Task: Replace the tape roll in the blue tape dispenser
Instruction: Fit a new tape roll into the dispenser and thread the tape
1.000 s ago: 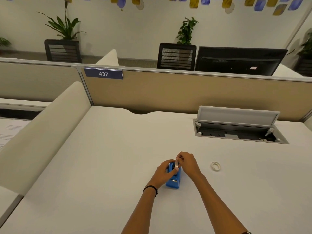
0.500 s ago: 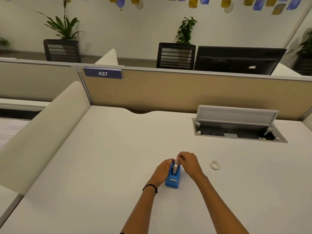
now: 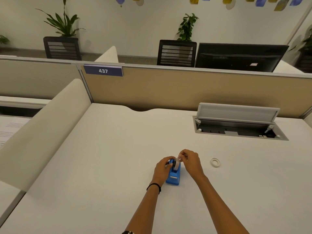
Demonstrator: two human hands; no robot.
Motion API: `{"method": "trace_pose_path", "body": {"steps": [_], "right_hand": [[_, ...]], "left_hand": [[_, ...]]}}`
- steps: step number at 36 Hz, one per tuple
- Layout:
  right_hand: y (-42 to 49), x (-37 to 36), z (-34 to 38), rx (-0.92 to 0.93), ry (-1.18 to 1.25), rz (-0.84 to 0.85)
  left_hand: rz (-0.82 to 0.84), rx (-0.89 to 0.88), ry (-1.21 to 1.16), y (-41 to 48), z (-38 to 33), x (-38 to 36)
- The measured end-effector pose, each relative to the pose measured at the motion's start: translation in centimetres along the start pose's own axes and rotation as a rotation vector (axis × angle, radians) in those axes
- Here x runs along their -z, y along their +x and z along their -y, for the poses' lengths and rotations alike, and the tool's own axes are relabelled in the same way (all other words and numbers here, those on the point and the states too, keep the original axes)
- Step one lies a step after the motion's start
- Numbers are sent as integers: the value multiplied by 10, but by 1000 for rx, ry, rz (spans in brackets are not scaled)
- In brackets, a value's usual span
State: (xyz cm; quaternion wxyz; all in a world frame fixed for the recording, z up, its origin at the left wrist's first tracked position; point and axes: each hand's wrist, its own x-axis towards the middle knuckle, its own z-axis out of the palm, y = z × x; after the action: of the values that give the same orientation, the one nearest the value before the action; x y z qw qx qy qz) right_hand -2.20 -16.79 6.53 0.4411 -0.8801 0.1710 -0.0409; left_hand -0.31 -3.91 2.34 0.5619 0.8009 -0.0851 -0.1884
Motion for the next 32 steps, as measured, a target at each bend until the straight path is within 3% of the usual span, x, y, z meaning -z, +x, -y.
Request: {"method": "trace_pose_path", "body": {"steps": [32], "right_hand": [[-4,-2,13,31,-158,56]], "left_hand": [[-141,60,-59,0,-6,-8]]}}
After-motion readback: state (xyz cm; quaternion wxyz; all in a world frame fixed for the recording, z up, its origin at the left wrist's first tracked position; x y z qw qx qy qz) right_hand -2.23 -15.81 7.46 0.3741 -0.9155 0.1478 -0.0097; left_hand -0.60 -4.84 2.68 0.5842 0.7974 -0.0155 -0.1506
